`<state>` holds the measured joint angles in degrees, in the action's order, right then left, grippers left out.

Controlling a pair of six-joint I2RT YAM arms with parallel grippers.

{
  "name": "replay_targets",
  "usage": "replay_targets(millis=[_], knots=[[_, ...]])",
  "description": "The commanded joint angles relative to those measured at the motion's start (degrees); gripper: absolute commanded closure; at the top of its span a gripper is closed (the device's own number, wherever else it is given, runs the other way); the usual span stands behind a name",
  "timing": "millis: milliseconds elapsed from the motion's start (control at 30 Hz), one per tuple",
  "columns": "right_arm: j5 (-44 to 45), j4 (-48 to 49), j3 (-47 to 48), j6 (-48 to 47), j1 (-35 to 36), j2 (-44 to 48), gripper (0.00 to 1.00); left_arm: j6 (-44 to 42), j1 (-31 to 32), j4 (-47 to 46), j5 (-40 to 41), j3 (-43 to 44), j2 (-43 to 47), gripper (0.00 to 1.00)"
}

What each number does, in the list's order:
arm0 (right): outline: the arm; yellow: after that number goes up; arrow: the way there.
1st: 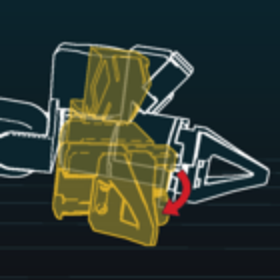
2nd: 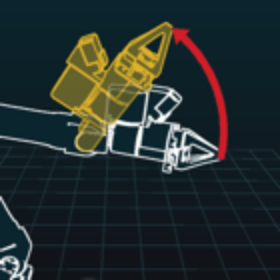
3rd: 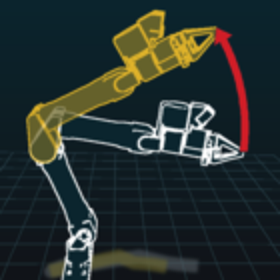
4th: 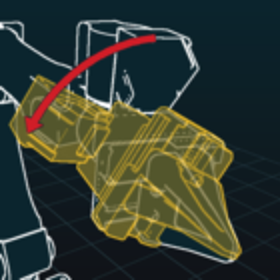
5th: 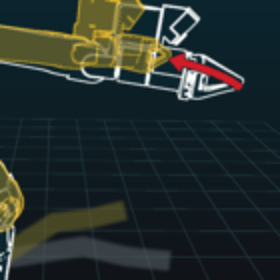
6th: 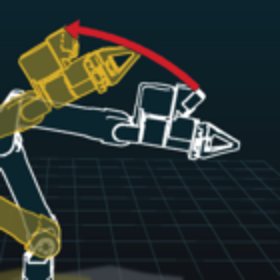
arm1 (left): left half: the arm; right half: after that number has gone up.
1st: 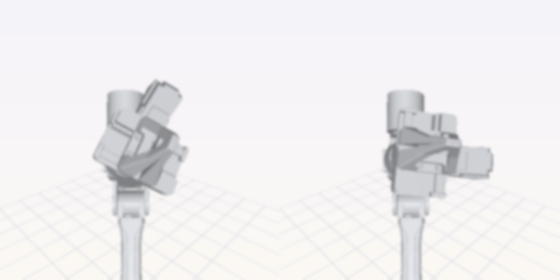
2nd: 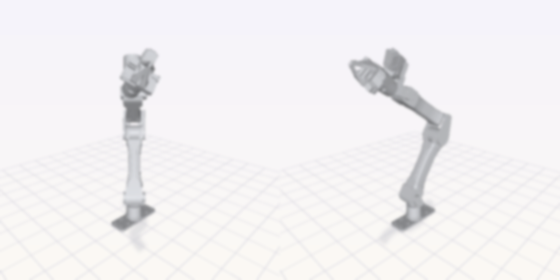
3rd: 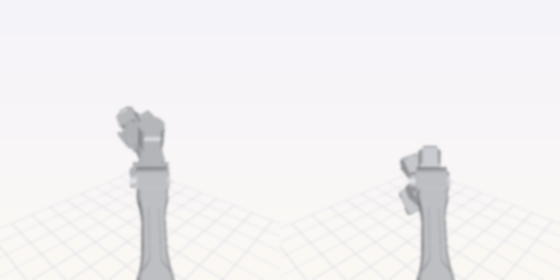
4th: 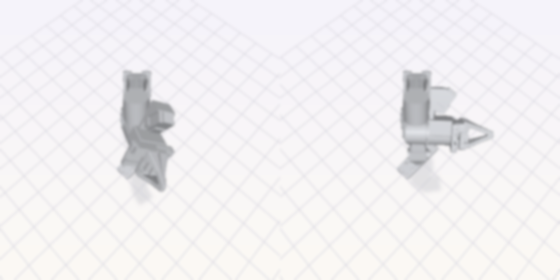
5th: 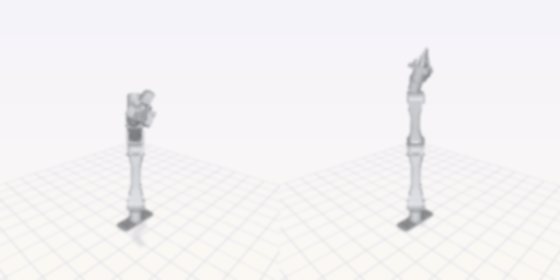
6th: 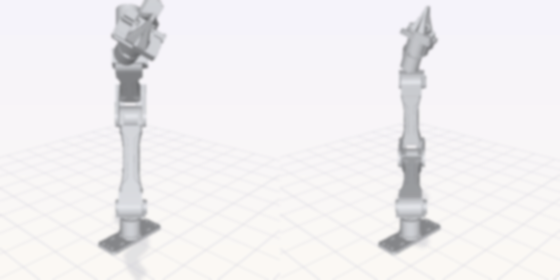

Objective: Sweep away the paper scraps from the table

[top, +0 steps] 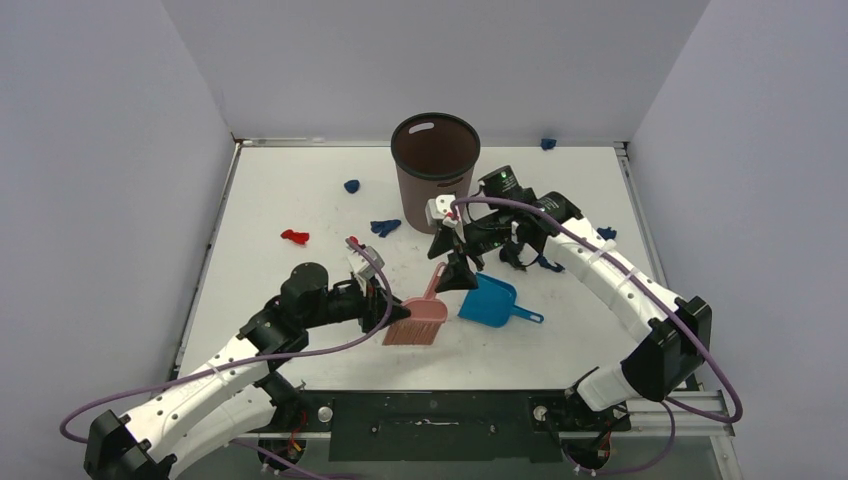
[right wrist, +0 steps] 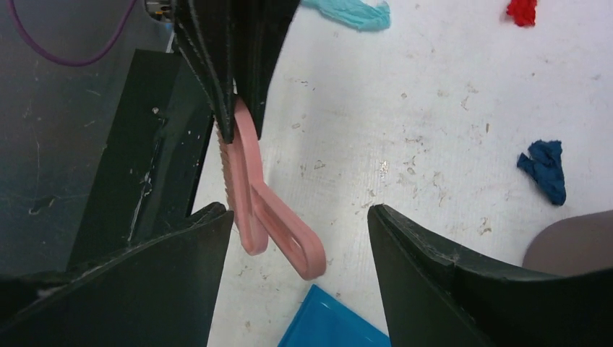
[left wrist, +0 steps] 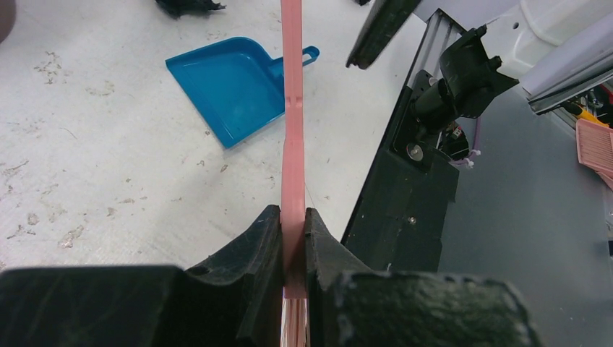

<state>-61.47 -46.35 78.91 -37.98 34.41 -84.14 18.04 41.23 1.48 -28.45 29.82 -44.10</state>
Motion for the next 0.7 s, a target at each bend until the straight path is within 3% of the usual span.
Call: replay_targets(millis=[0, 367, 600, 667], knots=[[1.35, -9.4, 4.82, -10.29, 3.28, -1.62, 0.32, 0.42, -0.28, -3.63, -1.79, 0.77, 1.17, 1.0], [1.4, -8.81, 3.69, -8.61, 3.9, -2.08, 0.44, 0.33, -0.87, -4.1, -1.24, 0.41, 2.39, 1.0], [0.11, -8.55, 4.02, -7.3, 3.9, -2.61, 0.59, 0.26, -0.98, -3.71, -0.92, 0.41, 2.02, 1.0], [-0.11, -8.51, 4.04, -7.16, 3.91, -2.76, 0.71, 0.24, -0.98, -3.68, -0.7, 0.5, 1.95, 1.0]])
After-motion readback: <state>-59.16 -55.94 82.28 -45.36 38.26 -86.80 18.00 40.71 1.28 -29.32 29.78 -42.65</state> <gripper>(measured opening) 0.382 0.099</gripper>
